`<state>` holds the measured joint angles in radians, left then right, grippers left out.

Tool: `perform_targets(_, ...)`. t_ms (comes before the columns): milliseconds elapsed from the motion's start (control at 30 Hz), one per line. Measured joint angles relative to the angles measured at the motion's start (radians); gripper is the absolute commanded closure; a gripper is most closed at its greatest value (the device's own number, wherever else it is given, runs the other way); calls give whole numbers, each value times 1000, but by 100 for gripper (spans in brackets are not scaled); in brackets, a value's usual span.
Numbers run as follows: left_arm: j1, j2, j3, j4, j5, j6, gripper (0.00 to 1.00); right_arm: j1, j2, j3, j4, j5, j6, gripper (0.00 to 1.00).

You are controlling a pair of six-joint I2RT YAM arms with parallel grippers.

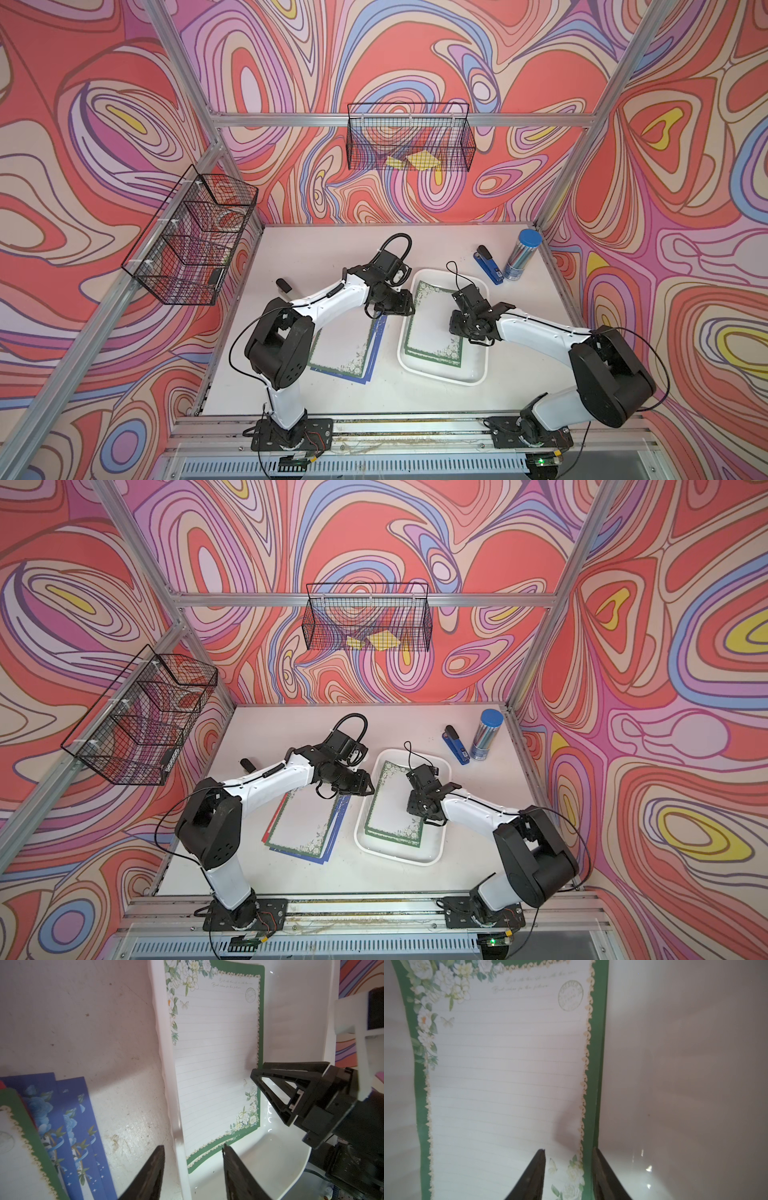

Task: Take out the stationery paper from the storage box
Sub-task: Pick up the stationery paper from the storage box.

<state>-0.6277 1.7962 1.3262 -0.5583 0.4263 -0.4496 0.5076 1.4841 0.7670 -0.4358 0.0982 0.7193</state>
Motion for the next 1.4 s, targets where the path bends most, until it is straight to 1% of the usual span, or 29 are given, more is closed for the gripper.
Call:
perform_targets(267,0,0,0,0,0,0,50,-2,-35,0,3,-18,-2,67)
perform_targets(600,0,2,0,0,0,0,51,-3,-120,-2,32,-50,-11,68)
perform_targets(767,0,5,0,0,0,0,51,-3,-150,-13,63,-79,-15,71)
perform_targets(1200,-2,5,0,-13,0,0,51,-3,-153,-22,127,-152,-18,77)
perform_targets(1400,-2,5,0,-15,0,0,51,-3,-130,-23,135,-162,-6,75)
